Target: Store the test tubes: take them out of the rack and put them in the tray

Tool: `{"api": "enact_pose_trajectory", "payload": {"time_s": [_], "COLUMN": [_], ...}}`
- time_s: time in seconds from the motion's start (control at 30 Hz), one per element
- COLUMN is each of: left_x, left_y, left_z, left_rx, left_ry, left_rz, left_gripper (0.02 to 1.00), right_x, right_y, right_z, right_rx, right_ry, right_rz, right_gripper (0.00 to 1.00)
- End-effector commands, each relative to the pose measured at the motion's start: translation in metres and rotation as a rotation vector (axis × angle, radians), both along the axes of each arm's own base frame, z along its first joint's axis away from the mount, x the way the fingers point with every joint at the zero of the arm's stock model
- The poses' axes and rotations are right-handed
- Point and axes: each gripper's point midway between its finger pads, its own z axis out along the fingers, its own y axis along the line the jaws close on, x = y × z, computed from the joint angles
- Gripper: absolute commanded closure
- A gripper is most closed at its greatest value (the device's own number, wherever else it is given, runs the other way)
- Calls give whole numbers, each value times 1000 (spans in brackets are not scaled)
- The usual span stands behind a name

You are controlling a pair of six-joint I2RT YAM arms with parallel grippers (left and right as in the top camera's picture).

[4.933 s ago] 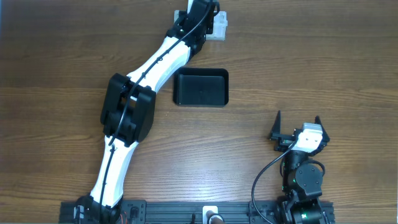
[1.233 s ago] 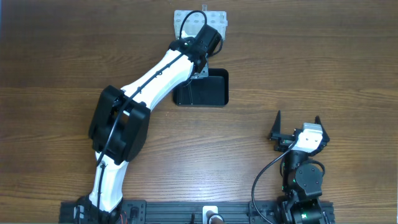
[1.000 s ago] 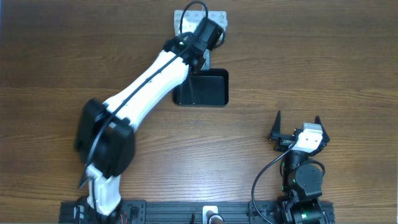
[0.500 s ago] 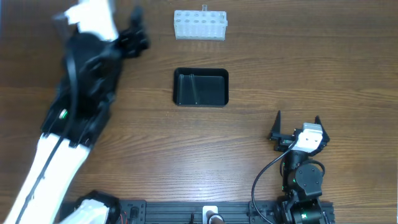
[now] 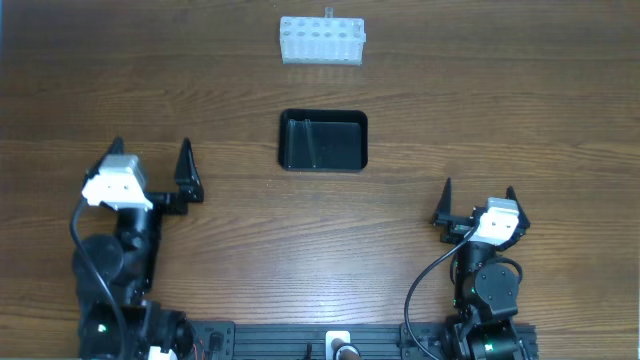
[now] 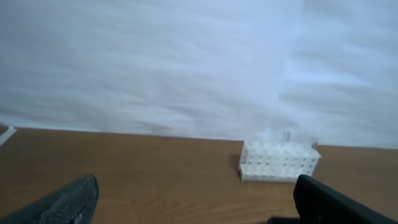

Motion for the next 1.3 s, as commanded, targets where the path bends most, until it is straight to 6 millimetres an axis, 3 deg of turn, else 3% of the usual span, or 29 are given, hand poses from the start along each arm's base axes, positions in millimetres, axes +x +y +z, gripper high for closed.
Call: {"api": "enact_pose_trajectory", "payload": {"time_s": [0.03, 0.63, 0.9, 1.3], "left_x": [-9, -23, -23, -23], "left_y": [-9, -17, -11, -11], "left_z": [-27, -81, -121, -120], "left_rx": [24, 25, 27, 27], "left_ry": [-31, -61, 90, 86], "left_rz": [-59, -114, -92, -91], "left_gripper": [20, 18, 18, 18], "right_x": [0, 0, 0, 0], "right_y": [1, 1, 1, 1], "right_z": [-1, -1, -1, -1], "right_rx": [10, 9, 10, 10], "right_ry": [-4, -4, -4, -4], "right_rz": [3, 3, 3, 3], "right_gripper": [7, 9, 9, 9]}}
